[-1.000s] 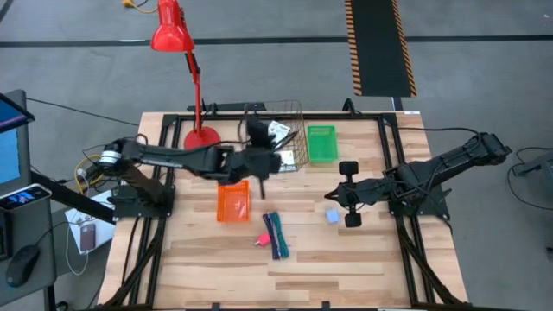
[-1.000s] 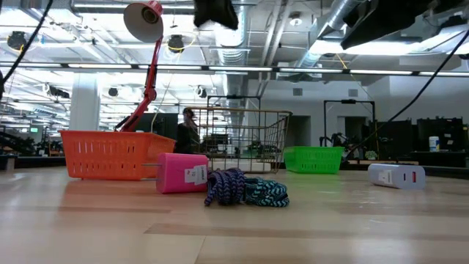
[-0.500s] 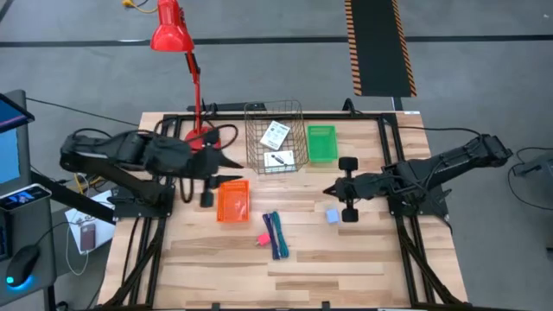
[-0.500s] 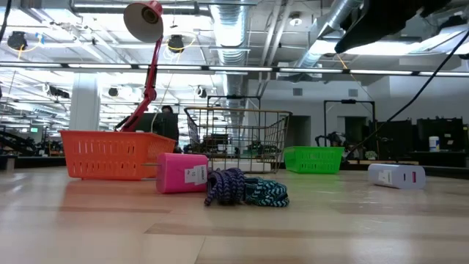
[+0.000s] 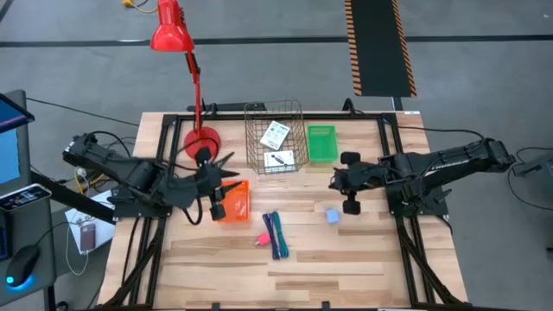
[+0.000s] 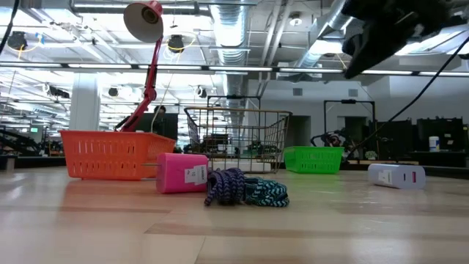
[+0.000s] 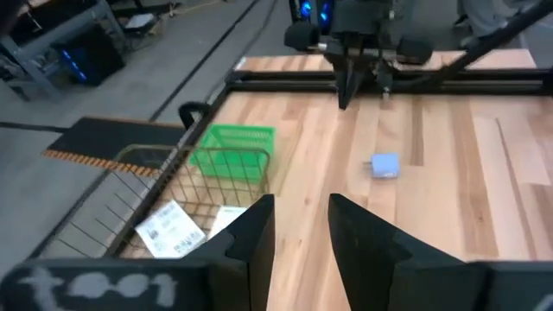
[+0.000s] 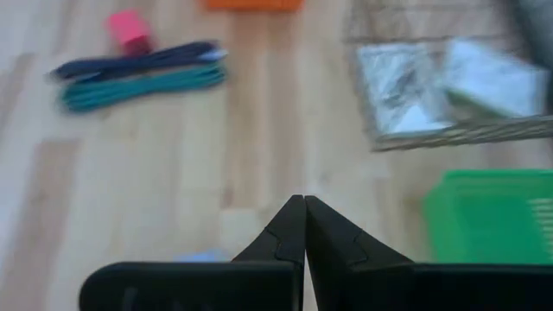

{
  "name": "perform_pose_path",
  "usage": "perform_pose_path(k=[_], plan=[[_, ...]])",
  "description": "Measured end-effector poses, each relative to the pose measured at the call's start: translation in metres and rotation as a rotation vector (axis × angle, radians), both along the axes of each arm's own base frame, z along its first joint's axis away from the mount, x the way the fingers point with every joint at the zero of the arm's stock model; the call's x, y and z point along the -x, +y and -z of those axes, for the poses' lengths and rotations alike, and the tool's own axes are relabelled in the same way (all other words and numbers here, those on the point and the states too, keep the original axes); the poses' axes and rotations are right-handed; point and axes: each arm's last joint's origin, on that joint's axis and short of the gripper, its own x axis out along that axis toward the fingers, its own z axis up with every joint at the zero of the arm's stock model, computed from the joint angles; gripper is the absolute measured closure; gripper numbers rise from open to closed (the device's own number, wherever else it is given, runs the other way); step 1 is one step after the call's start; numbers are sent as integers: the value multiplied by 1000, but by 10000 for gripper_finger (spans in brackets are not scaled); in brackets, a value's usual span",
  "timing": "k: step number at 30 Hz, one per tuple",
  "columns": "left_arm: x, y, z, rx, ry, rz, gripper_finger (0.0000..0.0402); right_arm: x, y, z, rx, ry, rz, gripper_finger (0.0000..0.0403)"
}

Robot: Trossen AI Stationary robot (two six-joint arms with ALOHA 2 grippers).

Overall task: Pick and place items into bin
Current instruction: Put the light blue charger adapter into the green bin

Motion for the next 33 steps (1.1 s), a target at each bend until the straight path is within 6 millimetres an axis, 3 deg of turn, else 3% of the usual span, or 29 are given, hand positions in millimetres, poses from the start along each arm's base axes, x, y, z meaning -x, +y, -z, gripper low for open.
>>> perform_pose_path(k=[7, 18, 25, 33], plan=[[16, -5, 20, -12, -66, -88, 301, 5, -2, 9, -30, 121, -2, 371], [38, -5, 41, 61, -227, 130, 301, -23, 11, 57, -3, 374, -24, 234], [45, 0, 52, 59, -232, 132, 301, -35, 30, 82, -16, 460, -108, 159], [45, 0, 50, 54, -243, 137, 301, -43, 41, 103, 4, 521, -136, 138]])
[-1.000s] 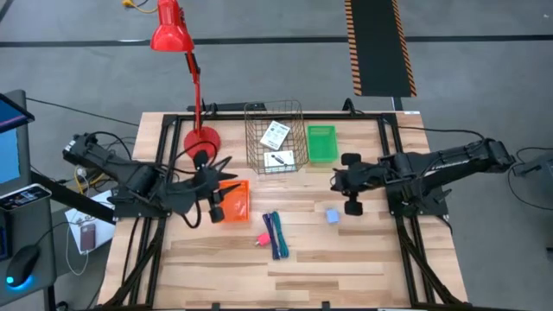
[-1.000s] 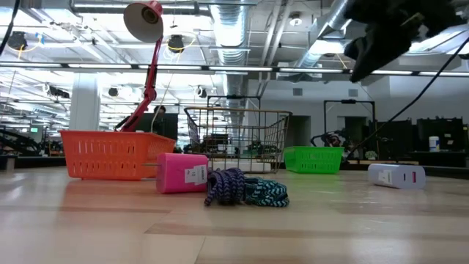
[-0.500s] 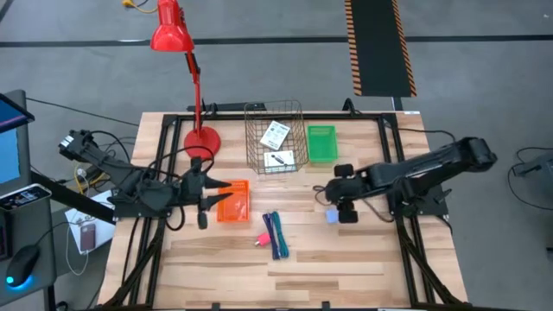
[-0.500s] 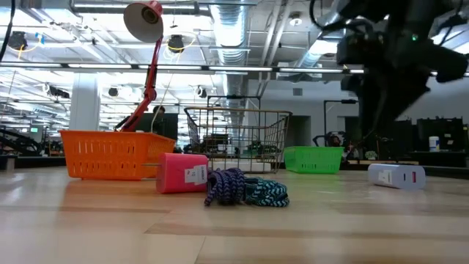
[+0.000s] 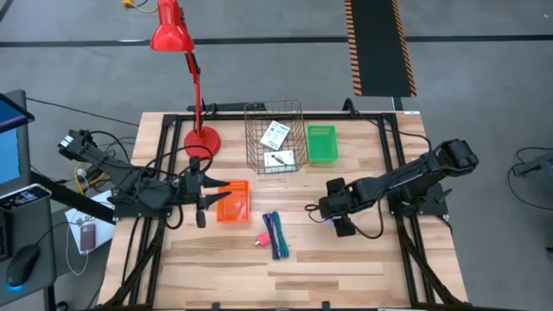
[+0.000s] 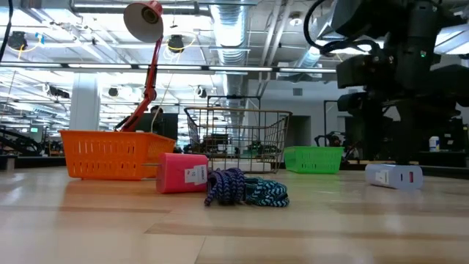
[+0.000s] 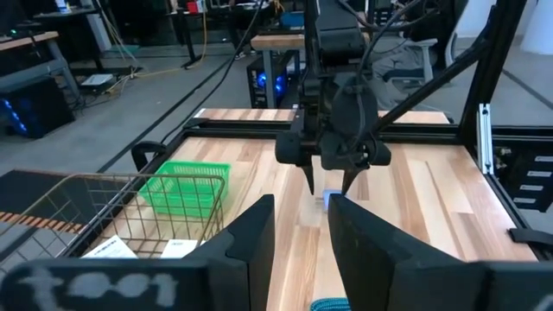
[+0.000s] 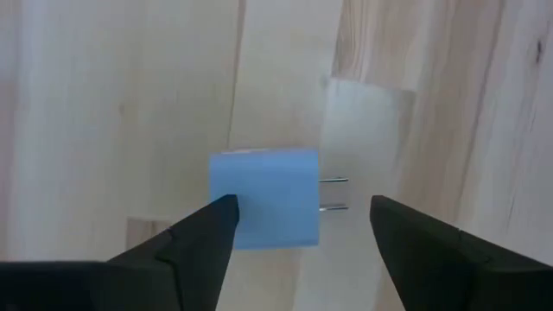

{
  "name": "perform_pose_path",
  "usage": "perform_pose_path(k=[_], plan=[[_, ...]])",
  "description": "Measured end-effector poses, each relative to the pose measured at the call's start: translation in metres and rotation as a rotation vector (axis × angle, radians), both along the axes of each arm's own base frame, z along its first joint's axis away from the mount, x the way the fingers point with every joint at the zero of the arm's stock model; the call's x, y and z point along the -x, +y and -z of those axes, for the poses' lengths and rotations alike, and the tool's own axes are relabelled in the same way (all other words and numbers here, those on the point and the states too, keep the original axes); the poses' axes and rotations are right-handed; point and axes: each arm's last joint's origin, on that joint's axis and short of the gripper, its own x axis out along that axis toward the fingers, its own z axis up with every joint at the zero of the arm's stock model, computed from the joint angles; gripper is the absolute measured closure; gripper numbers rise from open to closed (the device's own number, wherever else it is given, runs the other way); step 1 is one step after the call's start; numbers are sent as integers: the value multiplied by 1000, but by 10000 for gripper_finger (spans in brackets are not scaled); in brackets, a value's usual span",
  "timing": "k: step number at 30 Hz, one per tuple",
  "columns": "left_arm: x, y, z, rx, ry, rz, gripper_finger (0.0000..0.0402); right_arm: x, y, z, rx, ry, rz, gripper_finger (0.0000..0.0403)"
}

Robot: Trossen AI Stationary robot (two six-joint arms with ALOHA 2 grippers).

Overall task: Pick and place items into bin
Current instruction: Put the light blue charger adapter into the green bin

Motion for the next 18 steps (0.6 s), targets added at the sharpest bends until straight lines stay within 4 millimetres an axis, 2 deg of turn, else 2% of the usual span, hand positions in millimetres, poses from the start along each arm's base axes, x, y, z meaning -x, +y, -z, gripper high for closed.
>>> perform_pose_path(k=[9, 18], plan=[[0, 0, 0, -6, 1, 1, 301, -4, 1, 4, -23, -7, -9, 137], [0, 0, 0, -5, 2, 1, 301, 5, 0, -8, -67, -24, -22, 137]])
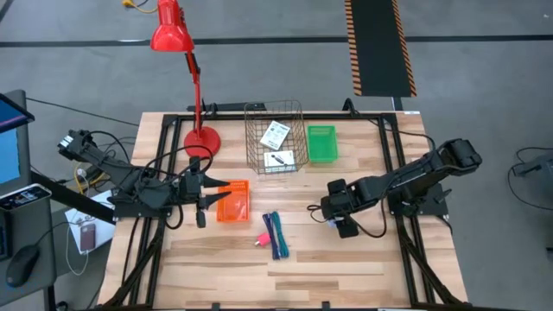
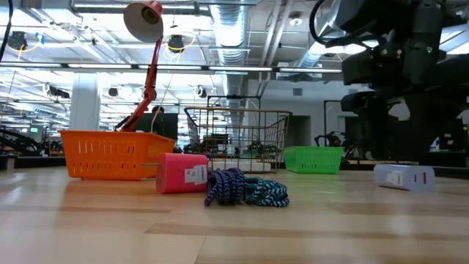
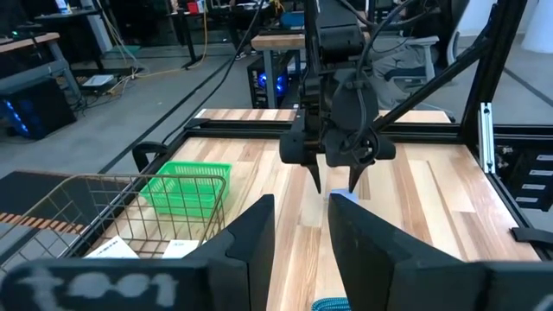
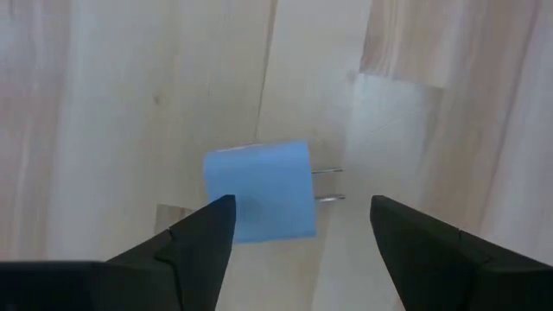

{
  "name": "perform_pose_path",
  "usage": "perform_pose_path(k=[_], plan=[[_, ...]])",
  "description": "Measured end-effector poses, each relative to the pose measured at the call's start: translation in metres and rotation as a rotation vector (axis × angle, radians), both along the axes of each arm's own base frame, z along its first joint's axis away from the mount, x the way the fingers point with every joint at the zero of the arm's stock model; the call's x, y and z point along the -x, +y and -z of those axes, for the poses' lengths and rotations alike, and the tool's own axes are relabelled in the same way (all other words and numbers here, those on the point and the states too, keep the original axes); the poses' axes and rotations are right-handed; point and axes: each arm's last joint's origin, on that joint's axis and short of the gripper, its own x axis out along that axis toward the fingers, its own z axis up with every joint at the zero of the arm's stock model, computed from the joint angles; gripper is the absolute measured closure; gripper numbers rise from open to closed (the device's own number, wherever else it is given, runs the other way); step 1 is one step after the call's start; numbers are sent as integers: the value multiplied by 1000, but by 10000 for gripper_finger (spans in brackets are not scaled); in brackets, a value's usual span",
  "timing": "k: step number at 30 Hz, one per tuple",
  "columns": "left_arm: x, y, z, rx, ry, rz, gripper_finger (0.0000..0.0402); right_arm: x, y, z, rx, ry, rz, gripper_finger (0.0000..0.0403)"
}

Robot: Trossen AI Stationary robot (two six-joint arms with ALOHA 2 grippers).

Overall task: Pick and place items into bin
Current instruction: Put the light blue charger adapter into the green bin

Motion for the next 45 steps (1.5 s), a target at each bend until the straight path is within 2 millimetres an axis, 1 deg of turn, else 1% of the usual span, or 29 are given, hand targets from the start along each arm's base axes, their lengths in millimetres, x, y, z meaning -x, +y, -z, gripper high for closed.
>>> perform_pose_path(k=[6, 10, 12, 14, 16, 31, 34, 40, 45], plan=[[0, 0, 0, 1, 0, 0, 301, 2, 0, -4, -29, -5, -7, 137], [0, 0, 0, 1, 1, 0, 301, 2, 6, -3, -39, 3, -45, 137], [0, 0, 0, 0, 2, 0, 301, 0, 10, 0, -39, -3, -65, 137], [0, 0, 0, 0, 2, 0, 301, 1, 13, 1, -35, 6, -81, 137], [0, 0, 0, 0, 4, 0, 301, -2, 16, 4, -37, -8, -89, 137], [0, 0, 1, 7, 5, -1, 301, -9, 14, 29, -9, 77, -98, 139], [0, 0, 1, 7, 5, -1, 301, -11, 12, 30, -9, 84, -91, 151], [0, 0, 1, 10, 5, -2, 301, -10, 10, 29, -8, 85, -87, 210], [0, 0, 1, 10, 6, -2, 301, -10, 10, 29, -6, 87, -91, 210]])
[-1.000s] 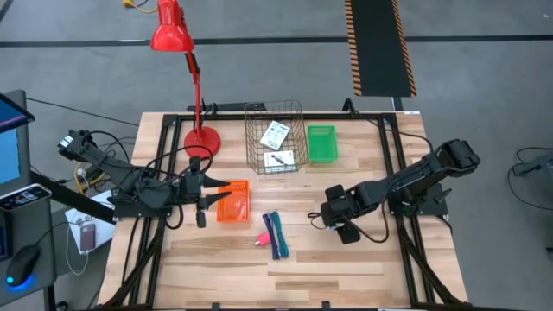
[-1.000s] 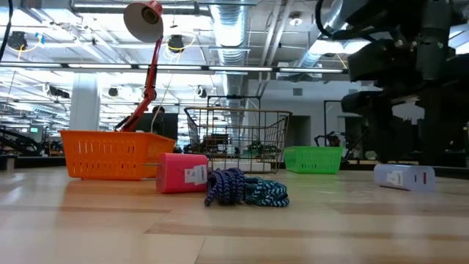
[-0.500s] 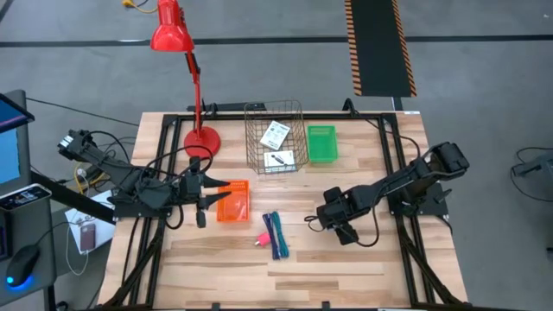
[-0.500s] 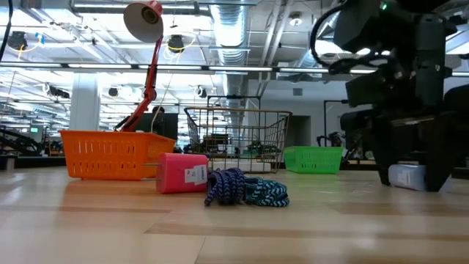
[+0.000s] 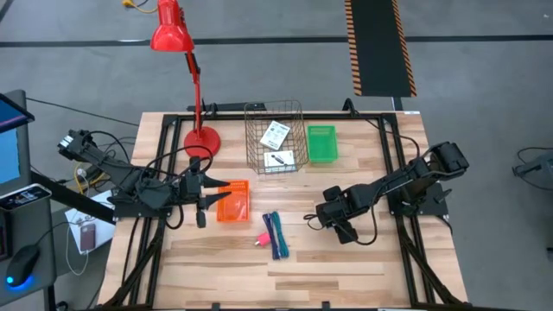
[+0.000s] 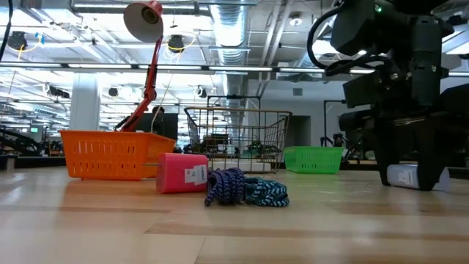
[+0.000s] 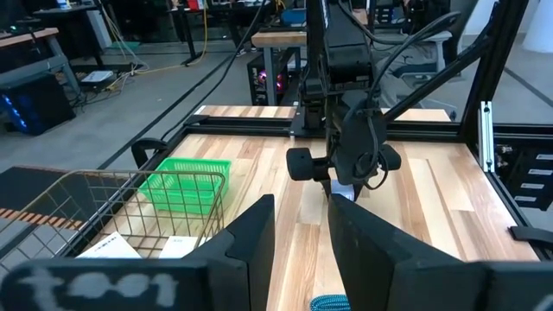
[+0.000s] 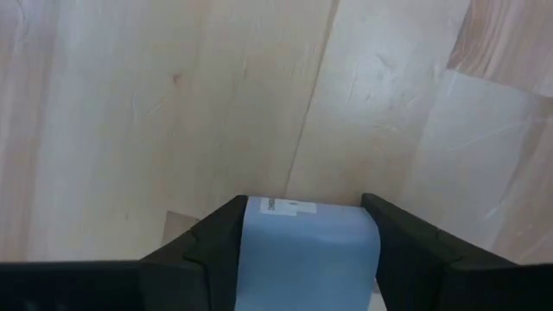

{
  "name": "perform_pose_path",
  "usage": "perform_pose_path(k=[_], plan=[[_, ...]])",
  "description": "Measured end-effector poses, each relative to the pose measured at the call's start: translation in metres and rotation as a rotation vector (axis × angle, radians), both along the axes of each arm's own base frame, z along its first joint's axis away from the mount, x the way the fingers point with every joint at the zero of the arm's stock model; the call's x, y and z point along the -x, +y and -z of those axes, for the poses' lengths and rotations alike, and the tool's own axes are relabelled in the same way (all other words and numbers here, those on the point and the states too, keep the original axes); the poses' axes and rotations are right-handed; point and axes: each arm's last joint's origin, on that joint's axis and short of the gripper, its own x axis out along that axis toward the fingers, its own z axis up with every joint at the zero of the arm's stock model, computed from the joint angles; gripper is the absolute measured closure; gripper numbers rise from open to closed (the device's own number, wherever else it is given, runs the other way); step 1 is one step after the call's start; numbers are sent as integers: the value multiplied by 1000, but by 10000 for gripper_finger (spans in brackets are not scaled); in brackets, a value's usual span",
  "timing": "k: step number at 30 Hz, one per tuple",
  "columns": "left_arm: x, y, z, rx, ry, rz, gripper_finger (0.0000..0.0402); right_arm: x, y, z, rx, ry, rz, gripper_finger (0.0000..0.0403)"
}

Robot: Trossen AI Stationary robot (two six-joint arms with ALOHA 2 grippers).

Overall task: Pick and place items into bin
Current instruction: Put the light blue charger adapter into the green bin

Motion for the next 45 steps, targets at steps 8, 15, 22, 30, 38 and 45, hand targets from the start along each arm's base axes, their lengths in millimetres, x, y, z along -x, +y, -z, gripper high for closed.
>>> perform_pose_path(k=[8, 15, 22, 30, 38, 45], plan=[[0, 0, 0, 0, 0, 0, 301, 0, -2, -7, 72, 50, -20, 204], [0, 0, 0, 0, 0, 0, 301, -17, -19, -36, 167, 58, -64, 210], [0, 0, 0, 1, 0, 0, 301, -38, -64, -74, 293, 44, -53, 210], [0, 0, 0, 24, -5, -5, 301, -52, -141, -119, 385, -40, 60, 208], [0, 0, 0, 34, -7, -7, 301, -40, -207, -137, 412, -89, 219, 198], [0, 0, 0, 35, -7, -7, 301, -31, -236, -135, 341, -131, 293, 202]])
